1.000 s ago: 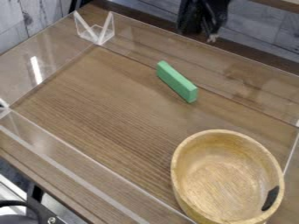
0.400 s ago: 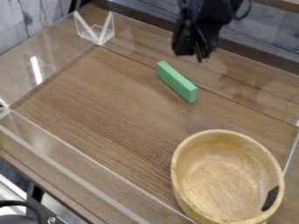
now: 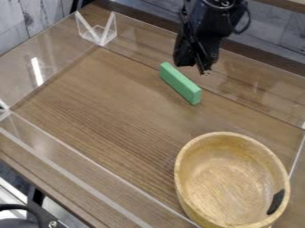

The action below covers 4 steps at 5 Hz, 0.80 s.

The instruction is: Put green stick into wooden bowl

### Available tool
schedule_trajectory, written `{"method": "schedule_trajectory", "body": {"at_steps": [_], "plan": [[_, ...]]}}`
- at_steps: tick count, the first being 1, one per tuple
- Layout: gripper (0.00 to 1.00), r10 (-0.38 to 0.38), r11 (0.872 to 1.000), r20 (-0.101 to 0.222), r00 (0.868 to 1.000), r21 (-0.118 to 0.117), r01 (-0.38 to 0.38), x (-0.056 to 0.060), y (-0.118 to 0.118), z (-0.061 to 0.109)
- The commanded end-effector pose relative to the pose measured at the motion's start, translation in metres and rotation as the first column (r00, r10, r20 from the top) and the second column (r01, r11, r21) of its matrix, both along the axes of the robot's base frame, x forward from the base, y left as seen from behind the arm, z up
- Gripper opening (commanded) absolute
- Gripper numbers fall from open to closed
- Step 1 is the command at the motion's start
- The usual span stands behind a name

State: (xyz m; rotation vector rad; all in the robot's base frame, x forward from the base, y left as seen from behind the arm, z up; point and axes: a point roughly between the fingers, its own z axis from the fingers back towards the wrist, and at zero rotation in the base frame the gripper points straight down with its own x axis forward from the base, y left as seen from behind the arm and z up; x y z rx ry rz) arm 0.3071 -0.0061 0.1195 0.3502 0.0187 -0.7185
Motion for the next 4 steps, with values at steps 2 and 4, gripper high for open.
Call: {"method": "schedule_trajectory", "body": {"at_steps": [2, 4], "plan": [[0.00, 0.029, 1.000, 0.111, 0.993, 0.003, -0.029, 0.005, 0.000, 0.035], [0.00, 0.036, 0.999, 0.109, 0.993, -0.002, -0.036, 0.004, 0.001, 0.030]]}}
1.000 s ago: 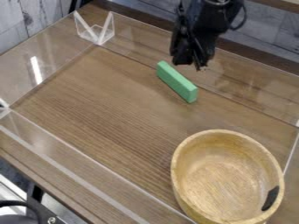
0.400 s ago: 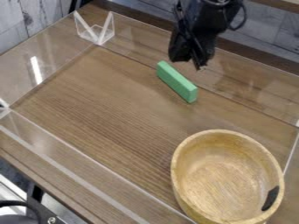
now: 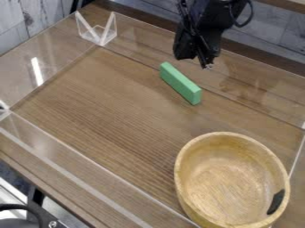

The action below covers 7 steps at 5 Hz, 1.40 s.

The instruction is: Put green stick into wooden bowl

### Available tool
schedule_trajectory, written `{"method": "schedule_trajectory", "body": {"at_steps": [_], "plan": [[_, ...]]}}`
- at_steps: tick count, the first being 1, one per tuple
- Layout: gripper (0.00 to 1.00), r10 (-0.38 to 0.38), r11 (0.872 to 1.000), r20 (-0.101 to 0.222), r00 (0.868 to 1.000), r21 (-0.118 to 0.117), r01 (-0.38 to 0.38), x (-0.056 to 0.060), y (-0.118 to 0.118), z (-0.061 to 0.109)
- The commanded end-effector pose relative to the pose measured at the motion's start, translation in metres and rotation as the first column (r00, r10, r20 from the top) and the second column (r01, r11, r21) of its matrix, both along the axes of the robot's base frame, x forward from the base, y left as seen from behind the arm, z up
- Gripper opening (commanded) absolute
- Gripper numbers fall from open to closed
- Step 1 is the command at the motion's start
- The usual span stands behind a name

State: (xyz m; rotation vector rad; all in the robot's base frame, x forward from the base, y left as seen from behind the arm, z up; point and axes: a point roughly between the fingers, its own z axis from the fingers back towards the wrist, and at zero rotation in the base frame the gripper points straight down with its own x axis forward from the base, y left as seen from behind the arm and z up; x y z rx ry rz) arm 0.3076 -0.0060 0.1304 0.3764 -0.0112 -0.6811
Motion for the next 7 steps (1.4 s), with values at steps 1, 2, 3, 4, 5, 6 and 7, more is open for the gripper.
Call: {"method": "schedule_trajectory", "body": {"at_steps": [1, 2, 3, 4, 5, 6, 7], "plan": [[0.00, 0.007, 1.000, 0.055, 0.998, -0.019, -0.006, 0.002, 0.001, 0.011], [0.00, 0.016, 1.000, 0.079, 0.997, -0.016, -0.014, 0.003, 0.001, 0.019], [0.00, 0.027, 1.000, 0.112, 0.993, -0.014, -0.025, 0.003, -0.001, 0.031], [0.00, 0.028, 0.999, 0.094, 0.995, -0.021, -0.026, 0.001, 0.000, 0.021], [1.00, 0.008, 0.999, 0.062, 0.998, -0.031, -0.007, -0.002, 0.007, 0.003], [0.00, 0.000, 0.998, 0.024, 1.000, -0.064, 0.002, -0.011, 0.012, -0.017], [0.00, -0.011, 0.995, 0.001, 1.000, -0.097, 0.011, -0.020, 0.016, -0.036]]}}
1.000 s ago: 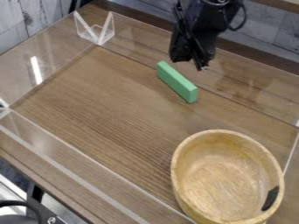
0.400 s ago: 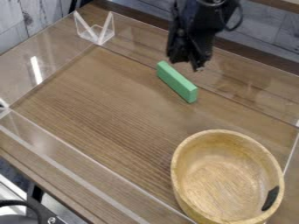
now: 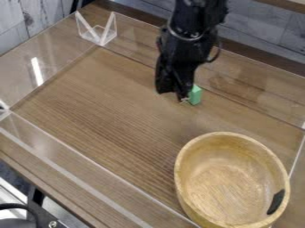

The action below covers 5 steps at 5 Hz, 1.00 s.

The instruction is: Put green stick into wooden bowl

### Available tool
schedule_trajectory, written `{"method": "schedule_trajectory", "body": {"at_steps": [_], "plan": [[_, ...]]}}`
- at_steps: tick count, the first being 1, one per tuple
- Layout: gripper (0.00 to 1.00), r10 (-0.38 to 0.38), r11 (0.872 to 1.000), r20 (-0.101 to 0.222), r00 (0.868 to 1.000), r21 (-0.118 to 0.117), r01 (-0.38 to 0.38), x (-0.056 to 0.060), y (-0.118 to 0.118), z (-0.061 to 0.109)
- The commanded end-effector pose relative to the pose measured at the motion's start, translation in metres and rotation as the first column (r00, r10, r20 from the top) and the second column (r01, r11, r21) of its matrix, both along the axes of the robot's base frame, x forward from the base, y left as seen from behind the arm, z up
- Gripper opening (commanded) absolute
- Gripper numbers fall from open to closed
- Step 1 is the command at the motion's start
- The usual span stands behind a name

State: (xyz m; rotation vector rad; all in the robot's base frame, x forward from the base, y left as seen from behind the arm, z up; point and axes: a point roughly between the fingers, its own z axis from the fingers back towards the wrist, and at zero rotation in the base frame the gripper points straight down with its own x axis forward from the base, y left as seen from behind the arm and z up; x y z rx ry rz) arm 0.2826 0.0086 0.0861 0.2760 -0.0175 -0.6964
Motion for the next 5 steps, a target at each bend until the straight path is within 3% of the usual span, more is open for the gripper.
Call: {"method": "schedule_trajectory", "body": {"at_steps": [1, 4, 5], "plan": [[0.00, 0.004, 1.000, 0.024, 1.000, -0.014, -0.003, 0.005, 0.004, -0.003], [0.00, 0.022, 1.000, 0.035, 0.999, -0.012, -0.022, 0.016, 0.009, -0.019], [0.00, 0.042, 0.999, 0.054, 0.998, -0.007, -0.042, 0.021, 0.011, -0.012]]}}
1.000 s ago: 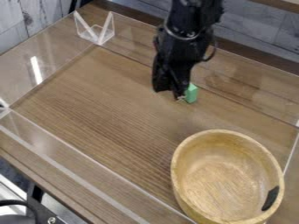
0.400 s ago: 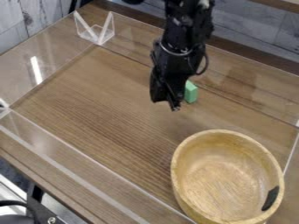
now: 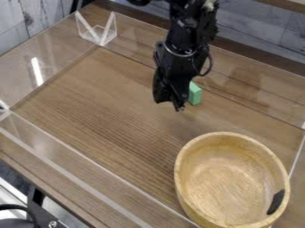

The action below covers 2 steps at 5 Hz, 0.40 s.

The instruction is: Put green stick into wooden bowl

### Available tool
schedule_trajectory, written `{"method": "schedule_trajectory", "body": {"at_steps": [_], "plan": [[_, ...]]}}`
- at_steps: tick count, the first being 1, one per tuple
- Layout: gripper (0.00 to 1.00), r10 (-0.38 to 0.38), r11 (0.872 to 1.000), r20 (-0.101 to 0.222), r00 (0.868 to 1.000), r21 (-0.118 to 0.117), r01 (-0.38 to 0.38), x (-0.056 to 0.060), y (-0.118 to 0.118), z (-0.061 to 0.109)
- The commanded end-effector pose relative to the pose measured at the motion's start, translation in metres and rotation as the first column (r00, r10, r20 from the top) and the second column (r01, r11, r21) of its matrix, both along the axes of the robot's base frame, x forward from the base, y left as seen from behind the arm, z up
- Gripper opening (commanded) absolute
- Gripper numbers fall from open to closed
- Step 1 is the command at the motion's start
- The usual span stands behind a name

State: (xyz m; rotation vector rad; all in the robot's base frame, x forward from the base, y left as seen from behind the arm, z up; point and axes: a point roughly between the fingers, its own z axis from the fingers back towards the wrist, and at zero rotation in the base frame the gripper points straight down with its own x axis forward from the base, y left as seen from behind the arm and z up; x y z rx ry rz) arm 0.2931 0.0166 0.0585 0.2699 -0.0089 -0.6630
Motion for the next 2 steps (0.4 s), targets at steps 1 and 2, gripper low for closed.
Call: {"method": "schedule_trajectory", "body": {"at_steps": [1, 2], "plan": [[0.00, 0.013, 1.000, 0.070, 0.997, -0.007, -0.012, 0.0131, 0.0022, 0.0168], [0.00, 0.013, 1.000, 0.076, 0.997, -0.016, -0.012, 0.0142, 0.0022, 0.0142]]}}
